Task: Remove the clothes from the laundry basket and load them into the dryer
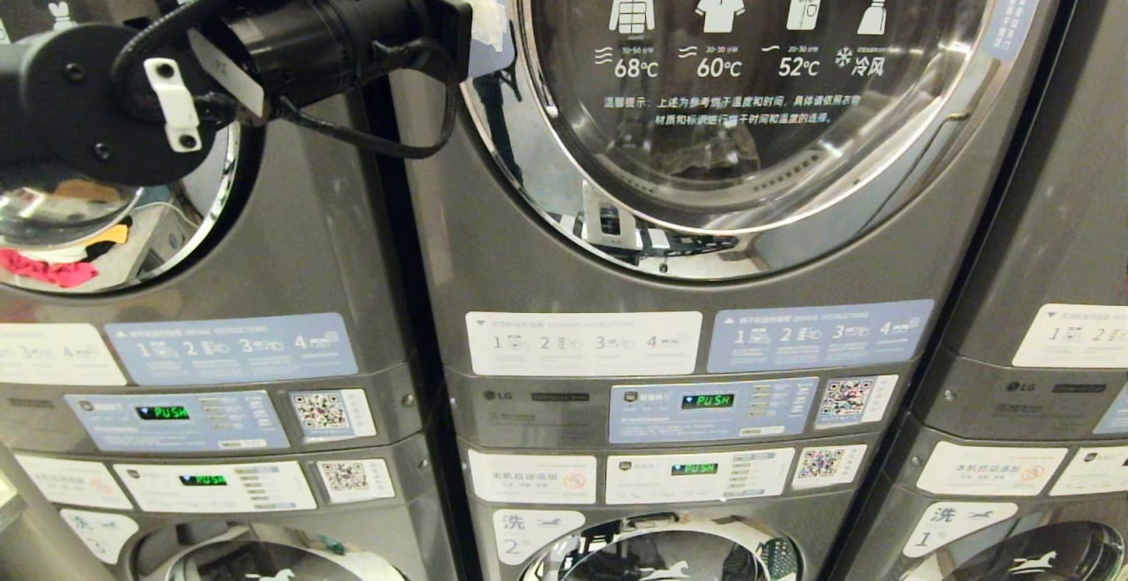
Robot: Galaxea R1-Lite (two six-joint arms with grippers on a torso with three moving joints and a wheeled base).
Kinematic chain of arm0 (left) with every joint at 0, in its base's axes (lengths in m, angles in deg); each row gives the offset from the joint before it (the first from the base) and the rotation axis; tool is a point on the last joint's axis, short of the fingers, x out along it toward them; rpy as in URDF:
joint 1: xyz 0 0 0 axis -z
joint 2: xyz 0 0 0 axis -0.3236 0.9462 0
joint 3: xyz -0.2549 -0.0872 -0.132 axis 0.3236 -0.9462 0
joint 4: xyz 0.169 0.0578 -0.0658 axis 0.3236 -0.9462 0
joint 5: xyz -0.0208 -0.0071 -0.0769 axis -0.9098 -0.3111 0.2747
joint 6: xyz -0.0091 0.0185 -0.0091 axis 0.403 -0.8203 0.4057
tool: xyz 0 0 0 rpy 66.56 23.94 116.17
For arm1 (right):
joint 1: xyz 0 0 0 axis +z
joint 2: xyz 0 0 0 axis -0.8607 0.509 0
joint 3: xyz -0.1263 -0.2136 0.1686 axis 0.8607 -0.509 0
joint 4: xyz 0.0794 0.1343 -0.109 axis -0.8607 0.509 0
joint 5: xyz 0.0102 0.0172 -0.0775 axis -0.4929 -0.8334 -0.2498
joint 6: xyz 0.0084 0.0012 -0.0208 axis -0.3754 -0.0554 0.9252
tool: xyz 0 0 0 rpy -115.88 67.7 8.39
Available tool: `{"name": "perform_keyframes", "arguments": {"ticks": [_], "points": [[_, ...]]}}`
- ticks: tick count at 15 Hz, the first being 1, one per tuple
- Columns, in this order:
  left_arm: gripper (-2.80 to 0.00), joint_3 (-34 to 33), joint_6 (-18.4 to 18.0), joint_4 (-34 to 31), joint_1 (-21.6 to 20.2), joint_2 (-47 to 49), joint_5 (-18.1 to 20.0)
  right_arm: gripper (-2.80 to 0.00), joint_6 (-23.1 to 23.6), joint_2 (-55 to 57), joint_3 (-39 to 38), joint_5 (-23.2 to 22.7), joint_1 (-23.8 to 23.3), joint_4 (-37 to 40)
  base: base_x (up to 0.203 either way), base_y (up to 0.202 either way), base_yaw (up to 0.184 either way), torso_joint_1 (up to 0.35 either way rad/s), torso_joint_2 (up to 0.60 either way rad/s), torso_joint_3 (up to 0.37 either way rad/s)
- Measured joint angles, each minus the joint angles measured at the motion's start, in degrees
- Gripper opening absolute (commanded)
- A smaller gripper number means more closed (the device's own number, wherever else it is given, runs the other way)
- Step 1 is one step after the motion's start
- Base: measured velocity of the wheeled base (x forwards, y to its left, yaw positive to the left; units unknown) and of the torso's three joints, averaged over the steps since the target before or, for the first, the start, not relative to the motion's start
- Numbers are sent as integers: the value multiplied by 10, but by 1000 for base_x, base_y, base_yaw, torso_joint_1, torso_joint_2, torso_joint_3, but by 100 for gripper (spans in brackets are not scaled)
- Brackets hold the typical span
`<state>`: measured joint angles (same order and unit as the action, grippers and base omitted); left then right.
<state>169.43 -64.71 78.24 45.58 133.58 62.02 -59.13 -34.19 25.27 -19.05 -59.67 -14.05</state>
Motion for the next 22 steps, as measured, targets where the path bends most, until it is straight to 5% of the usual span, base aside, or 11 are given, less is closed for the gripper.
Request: {"name": "perform_keyframes", "arguments": {"ticks": [5, 12, 15, 18, 22], "points": [[-280, -12, -5, -13, 3, -62, -9, -280, -6, 0, 0, 0, 0, 0, 0, 0, 0, 2, 5, 0], [-280, -154, -7, -47, 2, -267, -7, -280, -5, 0, 1, 2, 0, 1, 0, 0, 0, -7, 18, 9], [-280, -296, 12, -83, 0, -385, -21, -280, -5, 0, 1, 2, 0, 1, 0, 0, 0, 0, 0, 0], [-280, -492, 91, -130, -4, -509, -41, -280, -5, 0, 1, 2, 0, 1, 0, 0, 0, 0, 0, 0], [-280, -745, 194, -172, -7, -646, -19, -280, -5, 0, 1, 2, 0, 1, 0, 0, 0, 0, 0, 0]]}}
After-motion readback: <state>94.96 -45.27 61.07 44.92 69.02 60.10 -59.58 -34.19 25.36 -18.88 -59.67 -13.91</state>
